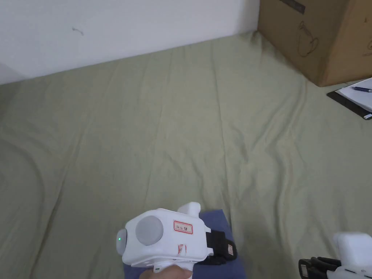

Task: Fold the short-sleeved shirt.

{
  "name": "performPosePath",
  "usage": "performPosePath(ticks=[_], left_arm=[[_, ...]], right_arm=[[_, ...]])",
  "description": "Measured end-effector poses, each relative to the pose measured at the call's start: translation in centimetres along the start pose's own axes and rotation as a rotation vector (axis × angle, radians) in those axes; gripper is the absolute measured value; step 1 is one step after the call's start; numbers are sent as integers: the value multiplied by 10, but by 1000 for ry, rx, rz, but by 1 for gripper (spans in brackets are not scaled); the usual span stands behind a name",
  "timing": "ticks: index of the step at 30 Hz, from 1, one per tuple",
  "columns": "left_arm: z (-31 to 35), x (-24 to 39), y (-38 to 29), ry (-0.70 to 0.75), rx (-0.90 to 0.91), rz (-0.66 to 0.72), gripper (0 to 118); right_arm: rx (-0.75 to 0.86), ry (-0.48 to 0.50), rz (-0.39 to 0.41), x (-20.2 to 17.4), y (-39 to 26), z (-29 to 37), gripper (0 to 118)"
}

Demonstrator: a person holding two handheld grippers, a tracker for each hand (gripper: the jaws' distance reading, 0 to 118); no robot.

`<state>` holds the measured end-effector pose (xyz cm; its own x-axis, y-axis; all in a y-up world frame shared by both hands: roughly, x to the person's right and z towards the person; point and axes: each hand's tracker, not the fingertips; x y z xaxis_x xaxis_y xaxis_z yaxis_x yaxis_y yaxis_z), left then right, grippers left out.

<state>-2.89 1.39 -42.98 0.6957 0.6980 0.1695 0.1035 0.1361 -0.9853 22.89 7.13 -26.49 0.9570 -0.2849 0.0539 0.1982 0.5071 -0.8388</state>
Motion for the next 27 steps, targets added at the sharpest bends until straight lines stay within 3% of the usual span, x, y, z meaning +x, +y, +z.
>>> performPosePath(ticks=[6, 9, 14, 15, 18, 20, 24, 27], left_arm=[[75, -16, -8, -83, 191, 47, 0], [129, -44, -13, -89, 284, 102, 0], [180, -96, -42, -81, 329, 154, 2], [184, -108, -49, -102, 334, 184, 20], [186, -138, -67, -132, 360, 254, 112], [180, -158, -74, -164, 347, 282, 118], [164, -188, -73, -263, 318, 404, 118], [137, -196, -56, -313, 247, 318, 118]], right_arm=[[40, 85, 61, -22, 18, -6, 0], [57, 156, 166, -53, 31, -23, 0], [-1, 165, 319, -110, 48, -80, 0], [-42, 183, 335, -118, 50, -95, 0], [-77, 171, 378, -133, 46, -129, 0], [-139, 100, 443, -136, 37, -153, 0], [-91, 111, 404, -131, 28, -148, 0], [-95, 140, 346, -123, 28, -149, 0]])
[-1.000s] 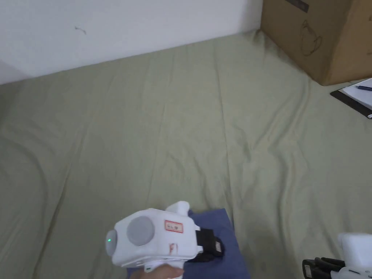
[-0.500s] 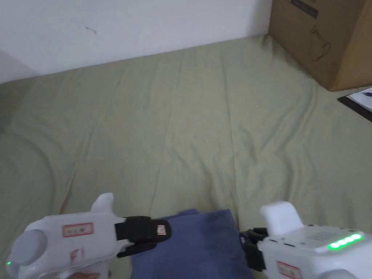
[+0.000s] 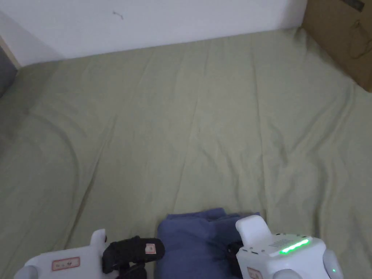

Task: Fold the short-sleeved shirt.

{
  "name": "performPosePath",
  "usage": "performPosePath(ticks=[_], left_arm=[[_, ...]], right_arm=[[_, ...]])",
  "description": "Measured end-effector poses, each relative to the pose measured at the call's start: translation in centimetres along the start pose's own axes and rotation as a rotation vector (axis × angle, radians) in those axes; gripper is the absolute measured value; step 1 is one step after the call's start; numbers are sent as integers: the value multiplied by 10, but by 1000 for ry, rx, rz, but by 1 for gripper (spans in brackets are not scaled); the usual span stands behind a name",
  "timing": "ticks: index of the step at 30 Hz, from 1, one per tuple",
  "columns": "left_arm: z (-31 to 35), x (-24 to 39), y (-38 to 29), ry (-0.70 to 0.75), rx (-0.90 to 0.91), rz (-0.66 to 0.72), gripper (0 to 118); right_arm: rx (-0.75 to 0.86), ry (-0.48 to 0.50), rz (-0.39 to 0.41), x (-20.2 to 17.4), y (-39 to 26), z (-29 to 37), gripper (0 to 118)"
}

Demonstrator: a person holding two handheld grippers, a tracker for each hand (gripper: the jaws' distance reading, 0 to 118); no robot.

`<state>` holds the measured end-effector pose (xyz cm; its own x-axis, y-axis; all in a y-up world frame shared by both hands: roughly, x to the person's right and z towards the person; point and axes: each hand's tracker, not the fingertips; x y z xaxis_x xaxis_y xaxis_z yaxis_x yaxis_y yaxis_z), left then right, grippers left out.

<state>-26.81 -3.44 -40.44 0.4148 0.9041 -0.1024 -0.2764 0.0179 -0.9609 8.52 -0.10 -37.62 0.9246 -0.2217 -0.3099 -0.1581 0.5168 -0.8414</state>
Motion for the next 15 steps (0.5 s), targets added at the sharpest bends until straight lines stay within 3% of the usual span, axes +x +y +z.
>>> performPosePath(ticks=[2, 6, 11, 12, 13, 14, 15], left_arm=[[-24, -2, 7, 57, -76, 21, 118], [-55, 11, 15, 17, -150, -59, 118], [-76, 15, 25, 8, -152, -23, 115], [-76, 17, 24, 27, -152, -32, 101], [-70, 19, 24, 91, -142, -59, 63], [-63, 20, 24, 194, -116, -94, 19], [-62, 12, 23, 193, -112, -48, 19]], right_arm=[[2, 9, -33, 3, 0, -1, 0], [9, -3, 1, -2, -2, -1, 0], [24, -29, 28, -7, -5, -1, 0], [27, -27, 24, -7, -5, -1, 0], [27, -22, 15, -5, -3, 1, 0], [37, -4, -16, -4, 0, 7, 0], [89, 35, -59, -2, 3, 16, 0]])
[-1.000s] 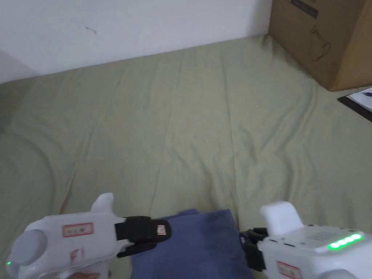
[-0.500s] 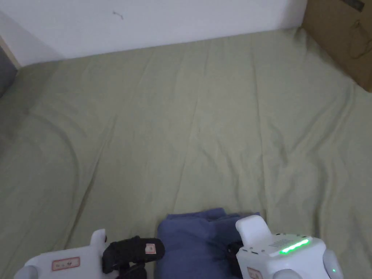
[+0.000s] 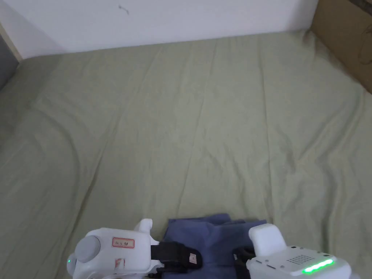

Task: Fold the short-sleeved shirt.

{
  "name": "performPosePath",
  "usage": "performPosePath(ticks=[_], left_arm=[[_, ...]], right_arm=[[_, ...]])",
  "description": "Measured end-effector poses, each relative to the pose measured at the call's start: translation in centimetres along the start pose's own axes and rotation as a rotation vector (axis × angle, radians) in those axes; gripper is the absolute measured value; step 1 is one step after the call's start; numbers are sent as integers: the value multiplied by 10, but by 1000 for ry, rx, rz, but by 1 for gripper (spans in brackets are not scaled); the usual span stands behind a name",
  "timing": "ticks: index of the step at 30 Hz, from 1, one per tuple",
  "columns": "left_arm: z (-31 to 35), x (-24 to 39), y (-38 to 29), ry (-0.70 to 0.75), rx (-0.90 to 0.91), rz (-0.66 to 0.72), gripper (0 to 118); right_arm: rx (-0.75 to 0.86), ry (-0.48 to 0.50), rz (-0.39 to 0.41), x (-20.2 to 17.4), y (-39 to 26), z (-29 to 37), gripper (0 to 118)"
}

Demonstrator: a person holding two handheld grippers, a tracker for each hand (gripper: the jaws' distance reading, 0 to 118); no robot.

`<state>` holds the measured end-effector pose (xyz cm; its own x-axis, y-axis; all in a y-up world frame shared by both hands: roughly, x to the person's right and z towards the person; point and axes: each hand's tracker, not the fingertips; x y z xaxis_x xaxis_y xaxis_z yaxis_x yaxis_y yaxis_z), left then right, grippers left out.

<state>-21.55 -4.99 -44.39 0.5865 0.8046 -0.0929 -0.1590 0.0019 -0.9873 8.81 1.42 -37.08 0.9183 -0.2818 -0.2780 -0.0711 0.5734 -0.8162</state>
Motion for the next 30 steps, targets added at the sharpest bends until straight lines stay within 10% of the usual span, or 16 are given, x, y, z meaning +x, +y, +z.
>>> performPosePath(ticks=[2, 10, 25, 27, 30], left_arm=[[6, -16, 1, -134, -13, 93, 19], [116, -21, 8, 102, 85, -95, 19], [337, -107, 91, 1184, 211, -311, 19], [349, -121, 90, 1115, 205, -252, 37], [353, -123, 79, 1156, 267, -231, 108]], right_arm=[[81, -22, -43, -6, 6, 17, 0], [263, -40, -9, -49, 23, 79, 0], [149, -37, -16, -89, 21, 67, 0], [144, -31, -20, -89, 22, 67, 0], [123, -25, -20, -90, 25, 64, 0]])
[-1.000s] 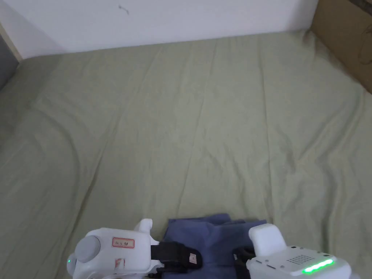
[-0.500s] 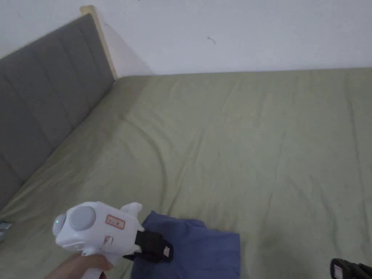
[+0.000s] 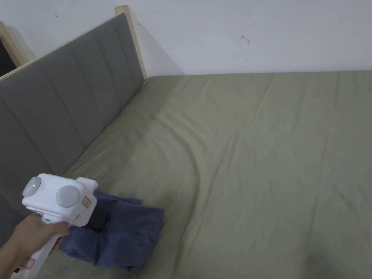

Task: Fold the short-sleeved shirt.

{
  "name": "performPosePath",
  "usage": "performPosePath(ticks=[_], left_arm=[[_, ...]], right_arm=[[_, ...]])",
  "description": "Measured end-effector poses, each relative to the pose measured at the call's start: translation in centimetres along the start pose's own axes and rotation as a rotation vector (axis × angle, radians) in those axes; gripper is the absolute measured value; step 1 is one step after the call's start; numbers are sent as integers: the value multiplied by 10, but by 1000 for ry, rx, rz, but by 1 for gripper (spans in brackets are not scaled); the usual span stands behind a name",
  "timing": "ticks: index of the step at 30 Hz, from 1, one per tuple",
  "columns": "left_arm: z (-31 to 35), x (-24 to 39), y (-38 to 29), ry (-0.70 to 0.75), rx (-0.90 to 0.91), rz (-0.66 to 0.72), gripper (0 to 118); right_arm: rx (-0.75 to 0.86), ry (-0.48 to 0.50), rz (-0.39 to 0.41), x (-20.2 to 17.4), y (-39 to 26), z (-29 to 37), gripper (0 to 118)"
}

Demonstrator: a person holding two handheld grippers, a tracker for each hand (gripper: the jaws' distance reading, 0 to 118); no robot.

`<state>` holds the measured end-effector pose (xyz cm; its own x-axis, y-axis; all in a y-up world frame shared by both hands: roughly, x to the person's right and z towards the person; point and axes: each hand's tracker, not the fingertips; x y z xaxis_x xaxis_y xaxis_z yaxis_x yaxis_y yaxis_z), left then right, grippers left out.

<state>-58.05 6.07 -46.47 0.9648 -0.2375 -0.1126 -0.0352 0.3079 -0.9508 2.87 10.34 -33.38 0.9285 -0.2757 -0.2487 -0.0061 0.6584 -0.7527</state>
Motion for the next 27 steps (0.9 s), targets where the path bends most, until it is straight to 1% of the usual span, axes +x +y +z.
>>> performPosePath(ticks=[1, 3, 4, 6, 8, 9, 10, 11, 12, 13, 15, 16, 17, 19, 21, 22, 23, 25, 26, 27], left_arm=[[3, -1, -2, 25, 28, 8, 113], [18, -7, -7, -2, 123, 50, 113], [14, -10, -4, -30, 144, 82, 113], [28, -12, -5, -90, 161, 166, 113], [47, -2, -9, -163, 195, 195, 113], [57, 7, -11, -180, 220, 195, 110], [66, 15, -14, -204, 236, 192, 101], [78, 27, -18, -227, 243, 187, 80], [93, 44, -22, -254, 261, 176, 39], [108, 57, -29, -267, 302, 181, 39], [141, 88, -43, -288, 447, 166, 21], [153, 103, -53, -315, 486, 162, 7], [170, 118, -59, -352, 509, 150, 6], [198, 146, -67, -383, 559, 157, 0], [216, 171, -72, -378, 578, 157, 0], [226, 184, -75, -343, 621, 139, 0], [236, 199, -81, -315, 673, 129, 0], [254, 219, -91, -299, 753, 162, 0], [264, 228, -96, -306, 789, 171, 0], [275, 235, -100, -319, 820, 189, 0]], right_arm=[[-1, 1, 3, 1, 0, 1, 0], [-7, 8, 10, 1, -1, 3, 0], [-9, 11, 13, 1, -1, 4, 0], [-13, 13, 17, 3, -2, 7, 0], [-12, 16, 16, 3, -3, 10, 0], [-3, 14, 13, 9, -5, 12, 0], [4, 14, 14, 10, -5, 15, 0], [13, 12, 15, 11, -4, 18, 0], [26, 6, 18, 11, -2, 22, 0], [39, -1, 24, 13, -1, 27, 0], [85, -21, 33, 15, 4, 38, 0], [99, -29, 36, 16, 7, 42, 0], [118, -36, 44, 18, 10, 47, 0], [162, -66, 51, 19, 18, 57, 0], [206, -84, 42, 24, 25, 67, 0], [222, -104, 26, 25, 29, 72, 0], [258, -110, 41, 25, 33, 78, 0], [314, -176, 95, 25, 39, 88, 0], [345, -205, 132, 26, 42, 93, 0], [372, -216, 143, 26, 46, 100, 0]])
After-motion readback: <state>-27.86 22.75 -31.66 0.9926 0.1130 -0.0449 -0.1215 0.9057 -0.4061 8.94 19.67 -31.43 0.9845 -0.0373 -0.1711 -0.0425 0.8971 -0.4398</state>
